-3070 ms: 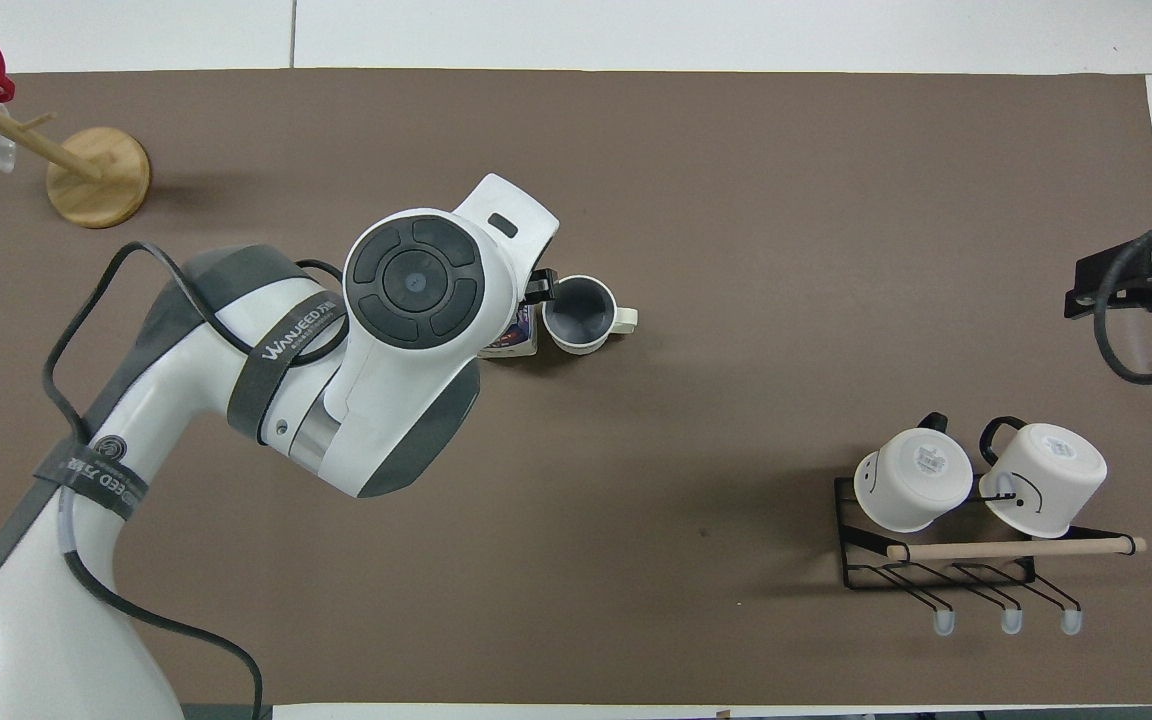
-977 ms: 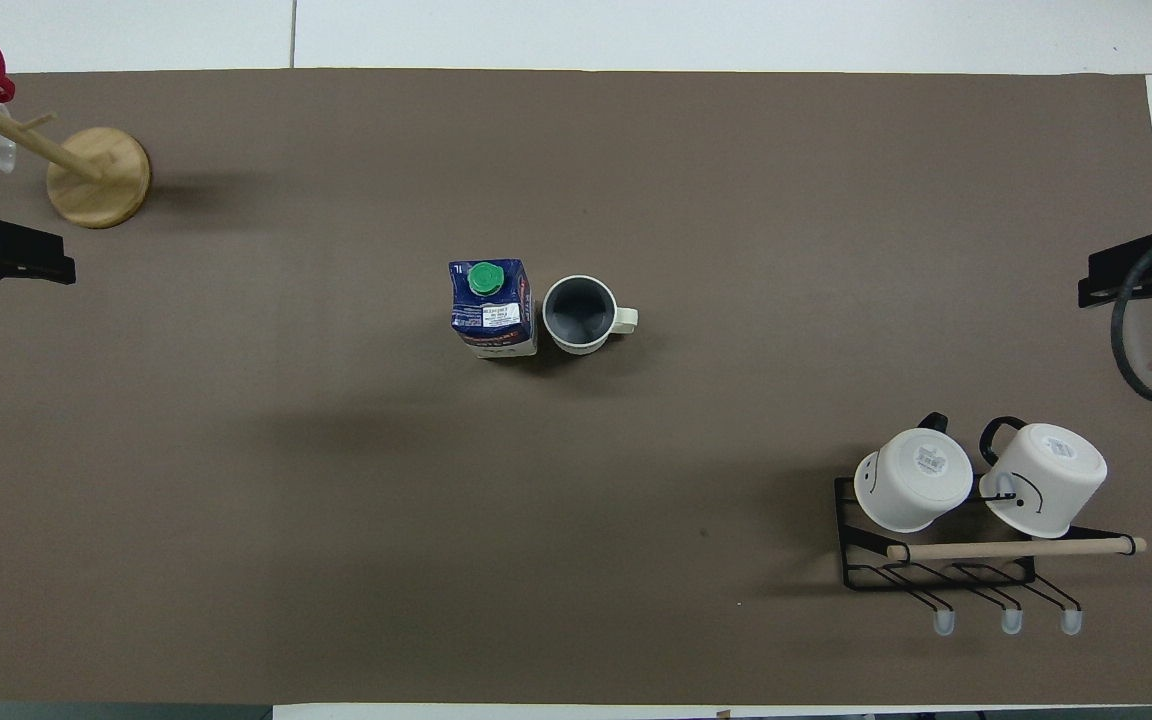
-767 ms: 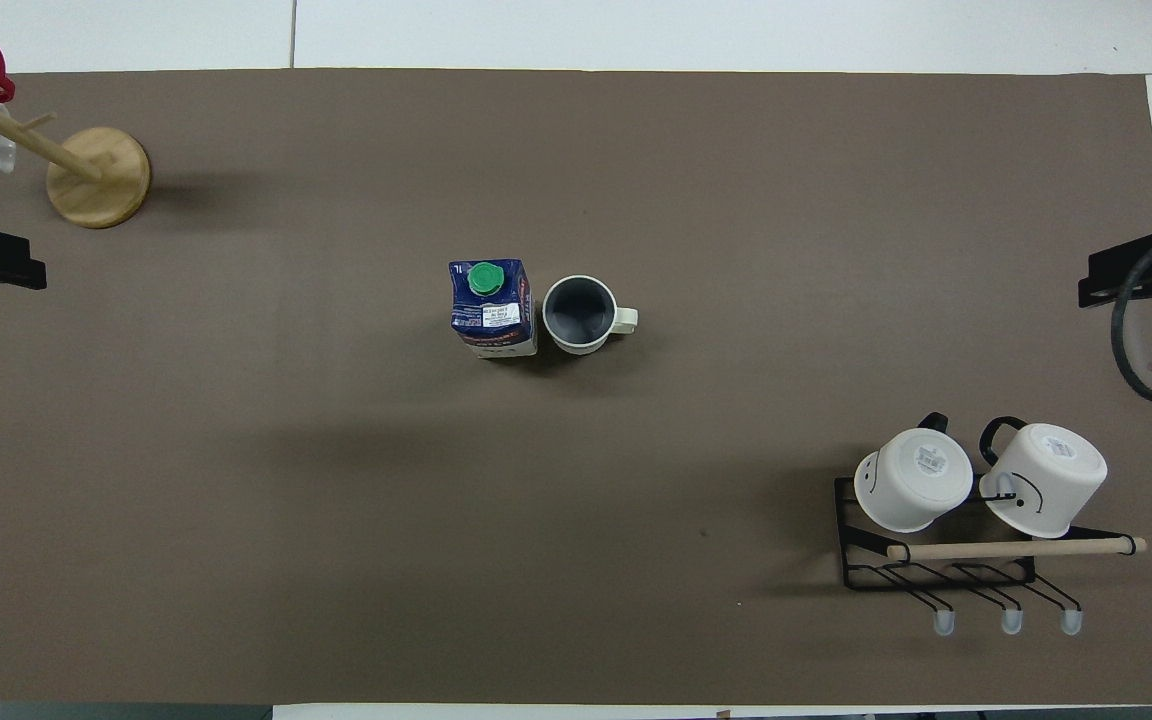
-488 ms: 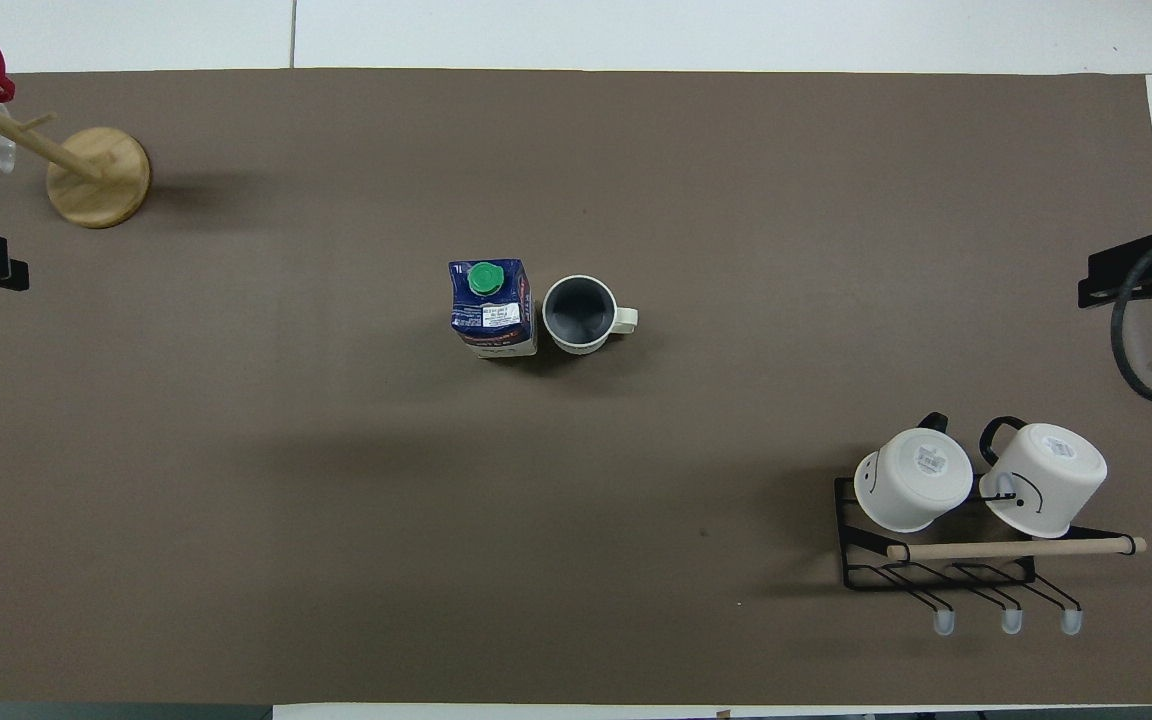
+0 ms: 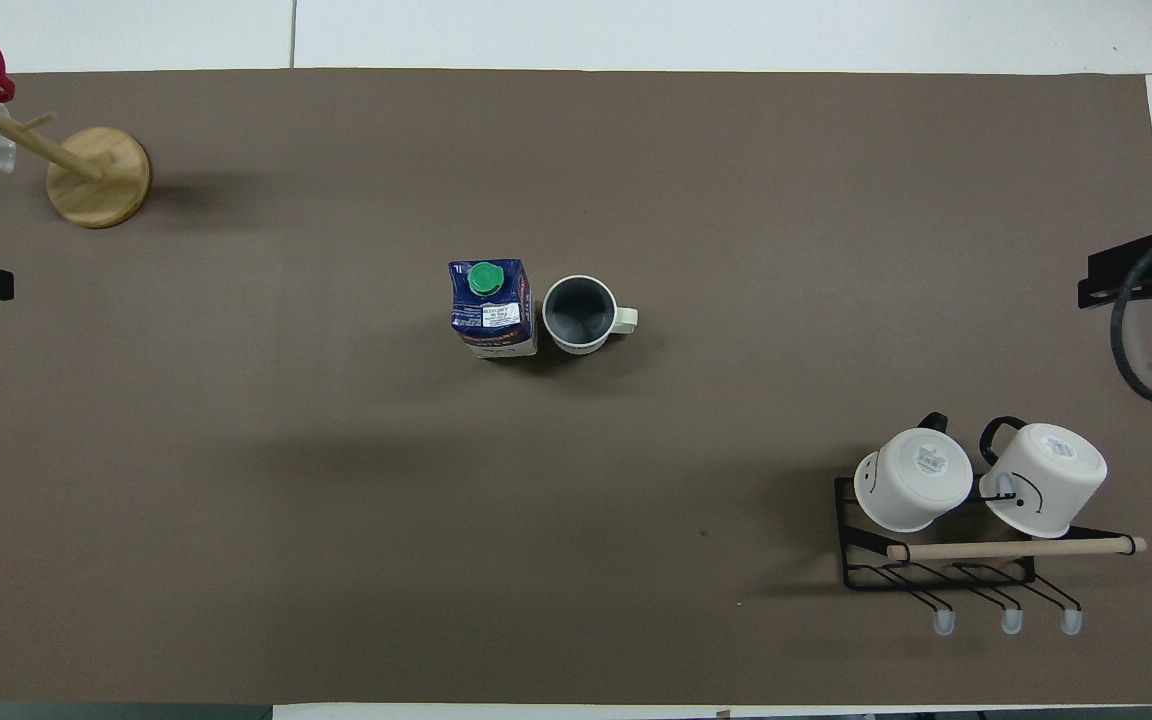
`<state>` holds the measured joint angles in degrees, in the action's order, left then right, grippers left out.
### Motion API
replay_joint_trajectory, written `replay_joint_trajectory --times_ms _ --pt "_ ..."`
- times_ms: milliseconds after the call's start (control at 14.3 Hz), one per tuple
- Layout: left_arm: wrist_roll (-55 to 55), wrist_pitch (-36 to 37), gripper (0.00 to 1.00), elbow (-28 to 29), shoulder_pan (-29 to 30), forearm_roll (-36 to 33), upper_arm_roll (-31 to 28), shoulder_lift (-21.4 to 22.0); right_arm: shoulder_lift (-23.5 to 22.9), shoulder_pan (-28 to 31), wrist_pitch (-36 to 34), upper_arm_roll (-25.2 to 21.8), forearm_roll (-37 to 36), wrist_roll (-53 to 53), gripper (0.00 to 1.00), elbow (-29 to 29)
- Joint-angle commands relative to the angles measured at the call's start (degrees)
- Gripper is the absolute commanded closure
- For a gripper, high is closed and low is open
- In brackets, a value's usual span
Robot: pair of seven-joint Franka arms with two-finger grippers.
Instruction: Place cup and milk on table
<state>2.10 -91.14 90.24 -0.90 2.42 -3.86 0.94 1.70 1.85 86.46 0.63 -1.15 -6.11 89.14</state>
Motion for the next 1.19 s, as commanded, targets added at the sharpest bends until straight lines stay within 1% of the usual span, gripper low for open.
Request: replay_joint_trajectory --times_ms 0,279,1116 --pt "1.2 0.6 0.0 0.4 0.6 0.5 0.1 0.4 0.3 0.7 -0.1 0.6 0.0 0.1 0.0 0.2" --pt "2.5 0.4 0.0 1.3 0.3 0.5 0.1 0.8 0.4 0.9 0.0 0.6 0.0 0.3 0.0 0.5" --pt "3.5 1.1 0.0 1.3 -0.1 0.1 0.8 0.8 0.4 0.9 -0.4 0.6 -0.1 0.4 0.0 0.2"
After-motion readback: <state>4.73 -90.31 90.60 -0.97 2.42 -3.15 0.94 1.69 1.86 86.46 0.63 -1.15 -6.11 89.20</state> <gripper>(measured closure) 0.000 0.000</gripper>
